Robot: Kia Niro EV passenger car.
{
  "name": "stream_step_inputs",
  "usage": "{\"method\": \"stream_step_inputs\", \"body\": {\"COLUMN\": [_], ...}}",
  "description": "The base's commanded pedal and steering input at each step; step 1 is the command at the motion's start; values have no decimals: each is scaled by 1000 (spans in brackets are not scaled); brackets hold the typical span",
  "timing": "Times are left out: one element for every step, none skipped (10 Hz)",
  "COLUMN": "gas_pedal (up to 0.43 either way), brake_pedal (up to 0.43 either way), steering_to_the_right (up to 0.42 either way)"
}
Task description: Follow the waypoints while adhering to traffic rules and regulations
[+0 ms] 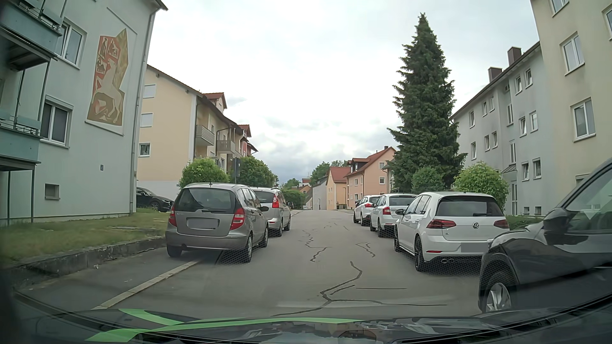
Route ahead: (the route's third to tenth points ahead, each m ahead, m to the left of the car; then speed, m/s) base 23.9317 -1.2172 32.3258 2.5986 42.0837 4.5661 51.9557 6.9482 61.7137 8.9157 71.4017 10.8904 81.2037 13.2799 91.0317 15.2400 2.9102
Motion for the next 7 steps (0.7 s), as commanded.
{"method": "stream_step_inputs", "body": {"gas_pedal": [87, 87, 87, 87, 87, 87, 87], "brake_pedal": [0, 0, 0, 0, 0, 0, 0], "steering_to_the_right": [-7, -7, -7, -6, -5, -4, -2]}}
